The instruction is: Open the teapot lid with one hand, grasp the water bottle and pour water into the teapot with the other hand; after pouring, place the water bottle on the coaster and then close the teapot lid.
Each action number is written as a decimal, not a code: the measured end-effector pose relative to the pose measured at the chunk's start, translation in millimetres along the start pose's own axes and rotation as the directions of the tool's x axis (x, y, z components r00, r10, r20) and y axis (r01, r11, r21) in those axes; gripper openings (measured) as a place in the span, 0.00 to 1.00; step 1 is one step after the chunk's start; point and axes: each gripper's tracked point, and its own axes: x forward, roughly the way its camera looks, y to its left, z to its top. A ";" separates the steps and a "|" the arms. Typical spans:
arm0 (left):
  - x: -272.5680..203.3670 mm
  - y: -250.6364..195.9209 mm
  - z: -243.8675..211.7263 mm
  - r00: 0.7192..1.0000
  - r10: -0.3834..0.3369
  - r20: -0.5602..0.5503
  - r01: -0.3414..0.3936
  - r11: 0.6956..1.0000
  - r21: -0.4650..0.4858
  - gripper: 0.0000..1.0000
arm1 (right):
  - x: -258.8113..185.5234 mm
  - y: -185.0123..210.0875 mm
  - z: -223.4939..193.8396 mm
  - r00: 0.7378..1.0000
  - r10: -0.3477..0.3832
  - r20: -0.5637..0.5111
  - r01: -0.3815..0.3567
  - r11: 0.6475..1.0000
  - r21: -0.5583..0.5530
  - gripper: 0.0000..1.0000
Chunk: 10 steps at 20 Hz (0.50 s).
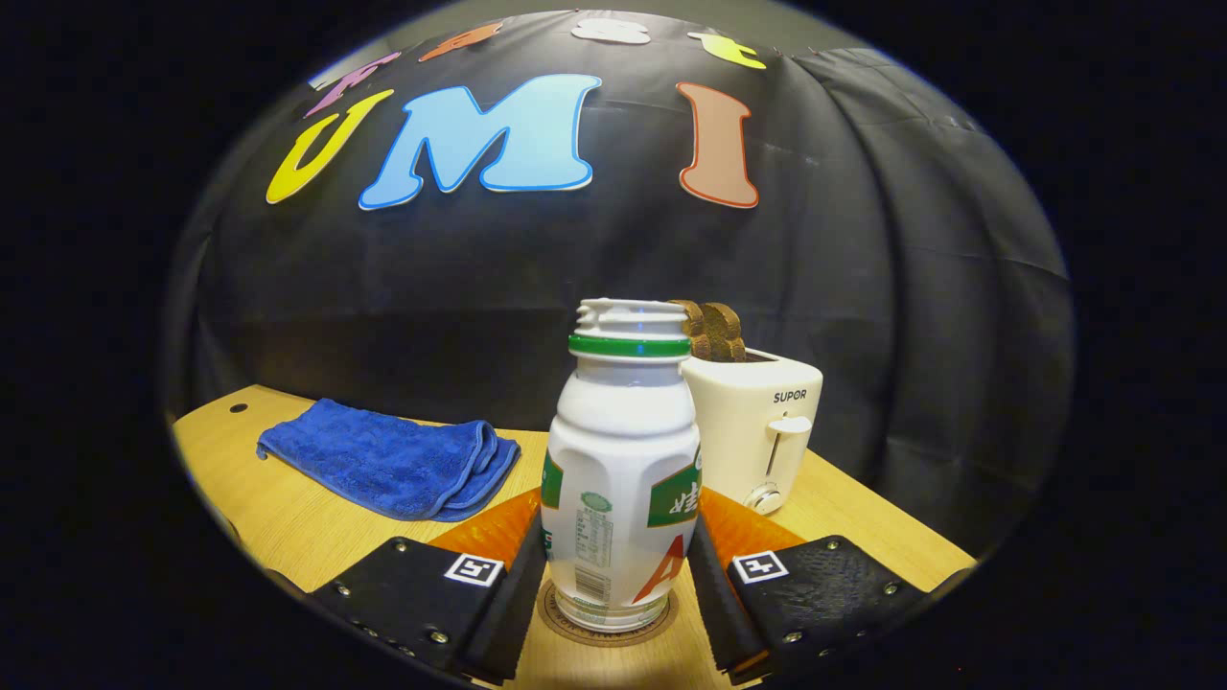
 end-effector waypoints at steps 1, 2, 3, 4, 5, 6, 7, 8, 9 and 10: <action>-0.1 0.1 0.5 1.000 0.000 0.002 0.000 1.000 0.004 0.78 | 2.1 -0.6 -1.0 1.000 0.001 -0.001 -0.001 1.000 0.001 0.72; 0.1 -0.6 2.0 1.000 0.000 0.004 0.000 1.000 0.007 0.78 | 3.1 1.3 -3.0 1.000 -0.001 -0.005 0.001 1.000 0.001 0.72; 0.3 -2.0 2.7 1.000 -0.002 0.004 0.002 1.000 0.009 0.78 | 1.4 0.5 -2.7 1.000 0.000 -0.004 0.000 1.000 0.004 0.72; -0.6 -2.7 1.0 1.000 -0.003 0.004 0.003 1.000 0.012 0.78 | 4.4 1.8 -3.4 1.000 0.007 -0.004 -0.006 1.000 0.019 0.73; 0.7 -3.4 1.5 1.000 -0.003 0.004 0.003 1.000 0.014 0.78 | 4.3 4.5 -3.6 1.000 0.009 -0.006 -0.009 1.000 0.027 0.72; 0.4 -4.2 1.8 1.000 -0.005 0.003 0.005 1.000 0.015 0.78 | 2.0 4.9 -3.3 1.000 0.010 -0.009 -0.010 1.000 0.023 0.72; -0.8 -5.0 3.2 1.000 -0.005 0.004 0.005 1.000 0.019 0.78 | 2.1 4.5 -2.2 1.000 0.006 -0.010 -0.005 1.000 0.023 0.72; -1.0 -4.5 3.1 1.000 -0.004 0.003 0.004 1.000 0.022 0.78 | 3.3 3.5 -3.3 1.000 -0.002 -0.011 0.003 1.000 0.018 0.72; -1.4 -4.6 3.6 1.000 -0.004 0.004 0.004 1.000 0.022 0.78 | 3.6 4.1 -3.1 1.000 -0.002 -0.011 0.002 1.000 0.012 0.72; -1.6 -4.5 2.3 1.000 -0.006 0.005 0.006 1.000 0.020 0.78 | 3.8 4.5 -3.9 1.000 -0.002 -0.013 0.003 1.000 0.004 0.72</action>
